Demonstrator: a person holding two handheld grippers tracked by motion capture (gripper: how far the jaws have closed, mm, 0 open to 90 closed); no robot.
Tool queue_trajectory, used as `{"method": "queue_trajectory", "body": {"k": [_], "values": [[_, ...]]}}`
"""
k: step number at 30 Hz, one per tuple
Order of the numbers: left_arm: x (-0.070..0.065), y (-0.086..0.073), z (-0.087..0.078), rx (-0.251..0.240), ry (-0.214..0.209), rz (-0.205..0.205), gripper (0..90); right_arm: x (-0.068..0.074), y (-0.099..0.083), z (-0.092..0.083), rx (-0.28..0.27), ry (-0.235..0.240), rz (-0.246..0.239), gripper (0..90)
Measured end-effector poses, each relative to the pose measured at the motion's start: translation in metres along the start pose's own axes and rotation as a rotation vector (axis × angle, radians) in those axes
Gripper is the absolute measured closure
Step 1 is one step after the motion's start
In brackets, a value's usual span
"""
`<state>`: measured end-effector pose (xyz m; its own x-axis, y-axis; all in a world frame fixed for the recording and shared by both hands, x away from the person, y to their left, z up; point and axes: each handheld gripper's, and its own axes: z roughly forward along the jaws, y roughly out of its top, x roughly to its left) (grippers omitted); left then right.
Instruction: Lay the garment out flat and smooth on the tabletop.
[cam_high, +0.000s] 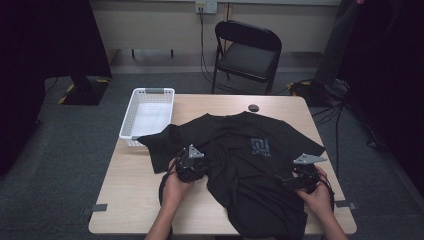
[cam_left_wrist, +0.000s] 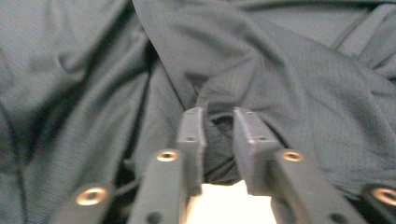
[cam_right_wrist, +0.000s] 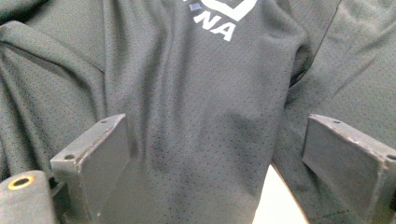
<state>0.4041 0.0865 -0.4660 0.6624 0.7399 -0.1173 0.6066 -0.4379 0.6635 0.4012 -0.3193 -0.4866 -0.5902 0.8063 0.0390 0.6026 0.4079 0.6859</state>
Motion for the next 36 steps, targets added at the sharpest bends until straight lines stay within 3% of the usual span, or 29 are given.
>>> {"method": "queue_trajectory", "body": {"k": [1,3,7,13,15,19,21,26,28,30,31,32,34,36], "values": [[0.000,-0.001,0.001,0.010,-0.009,-0.009,77.2,0.000,0.000,0.000,0.000,0.000,0.000,6.4],[-0.001,-0.001,0.003,0.020,-0.030,-0.022,85.6,0.000,0.000,0.000,0.000,0.000,0.000,6.4],[-0.004,0.000,0.001,0.016,-0.073,-0.066,86.7,0.000,0.000,0.000,0.000,0.000,0.000,6.4],[-0.013,-0.003,-0.015,-0.002,-0.118,-0.053,86.9,0.000,0.000,0.000,0.000,-0.001,0.000,6.4],[-0.018,-0.006,-0.022,0.008,-0.123,-0.028,86.9,0.000,0.000,0.000,0.000,0.000,0.000,6.4],[-0.022,-0.018,-0.034,0.011,-0.134,-0.018,86.8,0.000,0.000,0.000,0.000,0.000,0.000,6.4],[-0.023,-0.025,-0.038,0.030,-0.114,-0.005,86.8,0.000,0.000,0.000,0.000,-0.001,0.000,6.4],[-0.021,-0.049,-0.044,0.083,-0.110,-0.006,86.6,0.000,0.000,0.000,0.000,0.000,0.000,6.4],[-0.019,-0.056,-0.048,0.079,-0.115,-0.018,86.0,0.000,0.000,0.000,0.000,0.000,0.000,6.4],[-0.016,-0.060,-0.052,0.032,-0.108,-0.043,76.4,0.000,0.000,0.000,0.000,-0.001,0.000,6.4],[-0.015,-0.060,-0.054,-0.010,-0.087,-0.041,51.3,0.000,0.000,0.000,0.000,0.000,0.000,6.4],[-0.012,-0.060,-0.056,-0.036,-0.056,-0.036,51.3,0.000,0.000,0.000,0.000,0.000,0.000,6.4],[-0.004,-0.056,-0.056,-0.056,0.012,-0.037,42.8,0.000,0.000,0.000,0.000,-0.001,0.000,6.4],[-0.002,-0.055,-0.053,-0.049,0.010,-0.057,48.4,0.000,0.000,0.000,0.000,-0.001,0.000,6.4]]}}
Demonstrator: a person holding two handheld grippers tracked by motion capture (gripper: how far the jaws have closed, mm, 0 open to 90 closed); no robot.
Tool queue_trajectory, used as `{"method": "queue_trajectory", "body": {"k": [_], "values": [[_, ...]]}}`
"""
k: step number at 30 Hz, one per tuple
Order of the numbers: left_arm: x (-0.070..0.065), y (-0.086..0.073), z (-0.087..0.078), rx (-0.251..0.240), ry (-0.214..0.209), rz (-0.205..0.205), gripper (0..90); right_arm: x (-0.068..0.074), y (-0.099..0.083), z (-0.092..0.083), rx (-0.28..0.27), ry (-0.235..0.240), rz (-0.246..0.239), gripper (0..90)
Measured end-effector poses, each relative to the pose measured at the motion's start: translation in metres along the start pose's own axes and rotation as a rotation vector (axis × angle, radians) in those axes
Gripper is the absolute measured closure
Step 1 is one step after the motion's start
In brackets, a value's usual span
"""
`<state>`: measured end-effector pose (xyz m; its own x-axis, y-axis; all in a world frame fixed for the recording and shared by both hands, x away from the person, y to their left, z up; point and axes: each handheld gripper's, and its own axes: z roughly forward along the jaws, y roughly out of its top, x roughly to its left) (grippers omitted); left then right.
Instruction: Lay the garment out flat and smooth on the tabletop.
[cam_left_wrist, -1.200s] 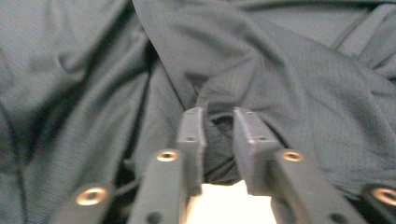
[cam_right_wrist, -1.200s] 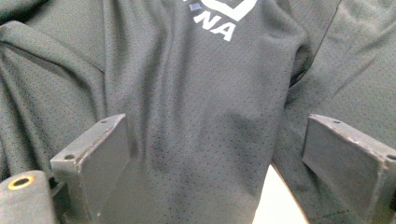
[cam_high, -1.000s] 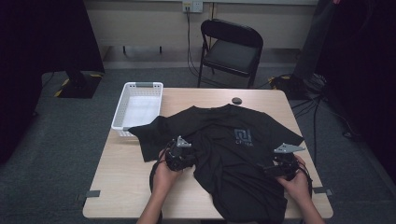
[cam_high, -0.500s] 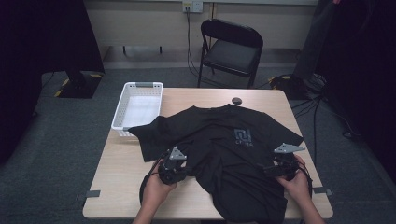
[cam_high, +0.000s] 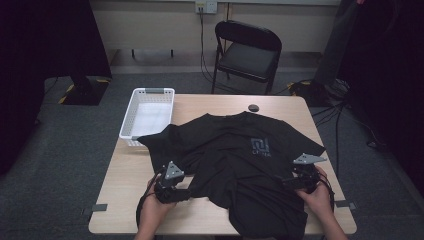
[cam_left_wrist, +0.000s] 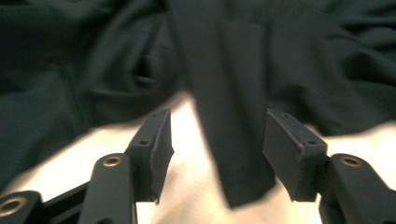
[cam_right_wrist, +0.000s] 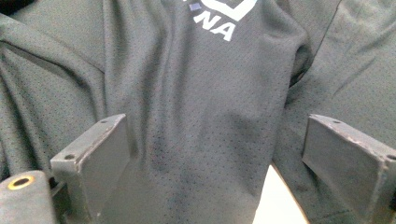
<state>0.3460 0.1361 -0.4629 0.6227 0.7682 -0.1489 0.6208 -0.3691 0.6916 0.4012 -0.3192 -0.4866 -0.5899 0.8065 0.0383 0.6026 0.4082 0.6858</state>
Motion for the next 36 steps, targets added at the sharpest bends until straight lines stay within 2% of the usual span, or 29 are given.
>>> {"method": "queue_trajectory", "body": {"k": [1,3,4,5,6,7,8,9,10,12,18,19,21,26,28,29,30,31,33,36], "values": [[0.003,0.001,0.007,0.007,0.012,0.003,49.7,0.000,0.000,0.000,0.000,0.000,0.000,6.4],[0.003,0.001,0.011,0.015,0.012,0.006,51.8,0.000,0.000,0.000,0.000,0.000,0.000,6.4],[0.003,0.002,0.014,0.023,0.016,0.014,59.7,0.000,0.000,0.000,0.000,0.000,0.000,6.4],[0.003,0.002,0.017,0.035,0.037,0.033,59.7,0.000,0.000,0.000,0.000,0.000,0.000,6.4],[0.003,0.002,0.019,0.051,0.048,0.034,59.9,0.000,0.000,0.000,0.000,0.000,0.000,6.4],[0.002,0.002,0.021,0.051,0.048,0.043,66.3,0.000,0.000,0.000,0.000,0.000,0.001,6.4],[0.002,0.002,0.021,0.057,0.040,0.053,66.3,0.000,0.000,0.000,0.000,0.000,0.001,6.4],[0.001,0.003,0.020,0.063,0.029,0.070,79.2,0.000,0.000,0.000,0.000,0.000,0.000,6.4],[0.000,0.003,0.019,0.077,0.027,0.097,84.1,0.000,0.000,0.000,0.000,0.000,0.000,6.4],[-0.001,0.003,0.016,0.102,0.020,0.088,87.6,0.000,0.000,0.000,0.000,0.000,0.000,6.4],[0.005,-0.011,-0.002,0.115,-0.026,0.056,88.4,0.000,0.000,0.000,0.000,0.000,0.000,6.4],[0.007,-0.015,-0.007,0.120,-0.027,0.060,88.4,0.000,0.000,0.000,0.000,0.000,0.000,6.4],[0.010,-0.026,-0.017,0.110,-0.047,0.030,88.4,0.000,0.000,0.000,0.000,0.000,0.000,6.4],[0.012,-0.051,-0.043,0.114,-0.052,0.019,88.1,0.000,0.000,0.000,0.000,0.000,0.000,6.4],[0.014,-0.058,-0.050,0.095,-0.054,-0.013,84.4,0.000,0.000,0.000,0.000,0.000,0.000,6.4],[0.015,-0.059,-0.050,0.075,-0.035,-0.018,75.1,0.000,0.000,0.000,0.000,0.000,0.000,6.4],[0.015,-0.059,-0.049,0.050,-0.005,-0.017,46.3,0.000,0.000,0.000,0.000,0.000,0.000,6.4],[0.016,-0.056,-0.047,0.031,0.011,-0.015,46.3,0.000,0.000,0.000,0.000,0.000,0.000,6.4],[0.017,-0.047,-0.040,0.007,0.025,-0.017,38.7,0.000,0.000,0.000,0.000,0.000,0.000,6.4],[0.016,-0.031,-0.022,0.019,0.028,-0.006,39.9,0.000,0.000,0.000,0.000,0.000,0.000,6.4]]}}
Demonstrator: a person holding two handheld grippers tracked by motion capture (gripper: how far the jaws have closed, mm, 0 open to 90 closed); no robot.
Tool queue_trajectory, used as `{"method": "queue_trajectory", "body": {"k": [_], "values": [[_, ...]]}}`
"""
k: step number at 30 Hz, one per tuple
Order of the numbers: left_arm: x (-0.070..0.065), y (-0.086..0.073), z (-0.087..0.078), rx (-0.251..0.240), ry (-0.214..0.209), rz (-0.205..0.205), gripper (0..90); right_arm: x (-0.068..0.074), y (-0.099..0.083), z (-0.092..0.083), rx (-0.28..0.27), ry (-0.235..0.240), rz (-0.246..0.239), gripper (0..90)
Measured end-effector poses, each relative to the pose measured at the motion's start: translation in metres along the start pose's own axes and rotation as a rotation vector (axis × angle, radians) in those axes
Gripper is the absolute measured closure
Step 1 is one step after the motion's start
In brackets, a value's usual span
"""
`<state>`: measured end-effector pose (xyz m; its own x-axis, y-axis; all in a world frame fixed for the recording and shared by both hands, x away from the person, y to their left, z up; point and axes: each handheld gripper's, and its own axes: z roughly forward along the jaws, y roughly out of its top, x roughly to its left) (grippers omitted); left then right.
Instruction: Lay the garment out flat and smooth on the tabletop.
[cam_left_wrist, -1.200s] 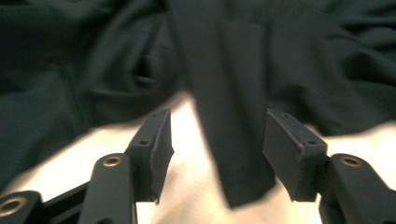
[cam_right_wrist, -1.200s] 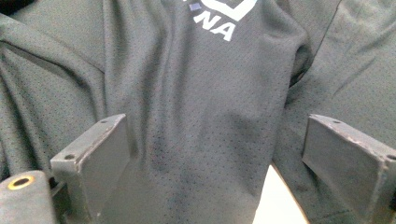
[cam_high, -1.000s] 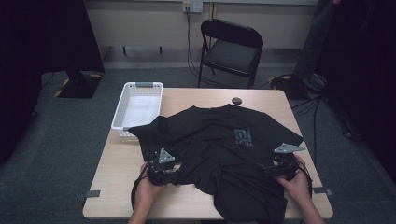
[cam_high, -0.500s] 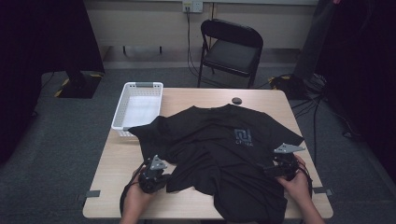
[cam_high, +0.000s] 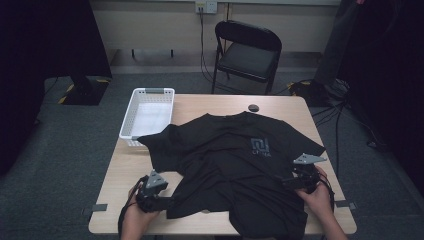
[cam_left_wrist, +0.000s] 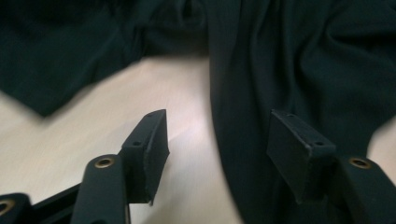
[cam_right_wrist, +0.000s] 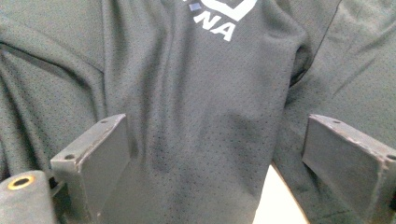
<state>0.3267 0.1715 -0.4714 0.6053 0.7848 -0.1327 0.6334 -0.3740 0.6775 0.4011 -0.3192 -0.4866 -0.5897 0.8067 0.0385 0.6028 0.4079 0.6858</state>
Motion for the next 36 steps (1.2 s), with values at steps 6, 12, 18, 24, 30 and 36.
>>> {"method": "queue_trajectory", "body": {"k": [6,12,18,24,30,36], "values": [[-0.007,0.019,0.025,0.042,0.032,0.058,67.1,0.000,0.000,0.000,0.000,0.000,0.000,6.4],[-0.008,0.010,0.011,0.093,-0.038,0.004,87.4,0.000,0.000,0.000,0.000,0.000,0.000,6.4],[-0.005,-0.019,-0.021,0.120,-0.091,-0.026,87.8,0.000,0.000,0.000,0.000,0.000,0.000,6.4],[0.002,-0.032,-0.031,0.021,-0.026,-0.059,46.1,0.000,0.000,0.000,0.000,0.000,0.000,6.4],[-0.002,-0.003,-0.001,0.000,0.016,-0.031,39.8,0.000,0.000,0.000,0.000,0.000,0.001,6.4],[-0.009,0.016,0.019,0.064,-0.025,-0.023,76.5,0.000,0.000,0.000,0.000,0.001,0.000,6.4]]}}
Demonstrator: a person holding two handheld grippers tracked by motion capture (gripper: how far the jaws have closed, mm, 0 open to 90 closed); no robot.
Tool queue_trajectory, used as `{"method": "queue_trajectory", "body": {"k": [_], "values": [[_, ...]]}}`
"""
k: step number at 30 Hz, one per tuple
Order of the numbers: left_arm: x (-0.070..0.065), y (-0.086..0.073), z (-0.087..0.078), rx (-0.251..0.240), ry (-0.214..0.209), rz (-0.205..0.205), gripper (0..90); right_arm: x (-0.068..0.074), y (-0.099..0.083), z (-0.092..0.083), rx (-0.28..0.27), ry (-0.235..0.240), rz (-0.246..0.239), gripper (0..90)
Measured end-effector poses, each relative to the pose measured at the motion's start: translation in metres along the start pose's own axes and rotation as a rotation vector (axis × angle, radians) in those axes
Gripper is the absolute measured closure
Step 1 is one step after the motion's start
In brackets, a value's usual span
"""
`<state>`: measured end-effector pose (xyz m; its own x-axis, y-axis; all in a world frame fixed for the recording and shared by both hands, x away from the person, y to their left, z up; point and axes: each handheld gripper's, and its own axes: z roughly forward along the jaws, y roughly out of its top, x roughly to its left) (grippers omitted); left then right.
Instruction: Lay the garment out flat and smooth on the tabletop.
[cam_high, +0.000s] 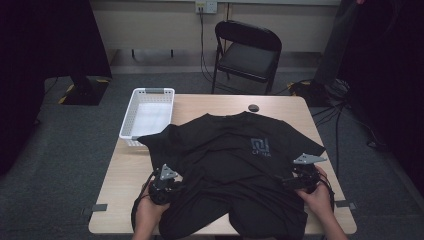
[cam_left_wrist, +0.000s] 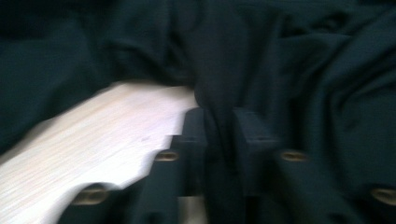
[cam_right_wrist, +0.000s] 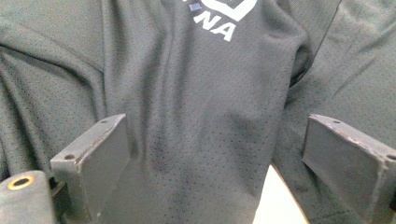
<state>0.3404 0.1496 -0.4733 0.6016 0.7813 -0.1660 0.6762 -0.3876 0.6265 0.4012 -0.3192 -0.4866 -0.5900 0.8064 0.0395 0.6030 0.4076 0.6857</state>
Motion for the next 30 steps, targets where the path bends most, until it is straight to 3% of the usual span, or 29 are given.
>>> {"method": "queue_trajectory", "body": {"k": [3,9,12,14,15,16,19,21,22,23,26,30], "values": [[-0.002,-0.004,-0.005,0.022,-0.030,0.002,84.3,0.000,0.000,0.000,0.000,0.000,0.000,6.4],[0.000,-0.028,-0.030,0.062,-0.061,-0.002,85.5,0.000,0.000,0.000,0.000,0.000,0.000,6.4],[0.002,-0.042,-0.042,0.054,-0.067,-0.016,85.0,0.000,0.000,0.000,0.000,0.000,0.000,6.4],[0.001,-0.044,-0.045,0.019,-0.038,-0.010,76.3,0.000,0.000,0.000,0.000,0.000,0.000,6.4],[0.002,-0.042,-0.043,-0.014,-0.021,-0.019,61.3,0.000,0.000,0.000,0.000,0.000,0.000,6.4],[0.002,-0.039,-0.042,-0.034,-0.013,-0.029,52.5,0.000,0.000,0.000,0.000,0.000,0.000,6.4],[0.006,-0.028,-0.034,-0.060,0.029,-0.039,50.7,0.000,0.000,0.000,0.000,0.000,0.000,6.4],[0.010,-0.020,-0.027,-0.074,0.009,-0.075,59.7,0.000,0.000,0.000,0.000,0.000,0.000,6.4],[0.010,-0.016,-0.024,-0.057,0.003,-0.088,65.2,0.000,0.000,0.000,0.000,0.000,0.000,6.4],[0.010,-0.012,-0.020,-0.026,-0.010,-0.088,78.0,0.000,0.000,0.000,0.000,0.000,0.000,6.4],[0.002,-0.008,-0.013,0.013,-0.018,-0.059,85.1,0.000,0.000,0.000,0.000,0.000,0.000,6.4],[-0.006,-0.015,-0.019,0.036,-0.043,-0.049,88.1,0.000,0.000,0.000,0.000,0.000,0.000,6.4]]}}
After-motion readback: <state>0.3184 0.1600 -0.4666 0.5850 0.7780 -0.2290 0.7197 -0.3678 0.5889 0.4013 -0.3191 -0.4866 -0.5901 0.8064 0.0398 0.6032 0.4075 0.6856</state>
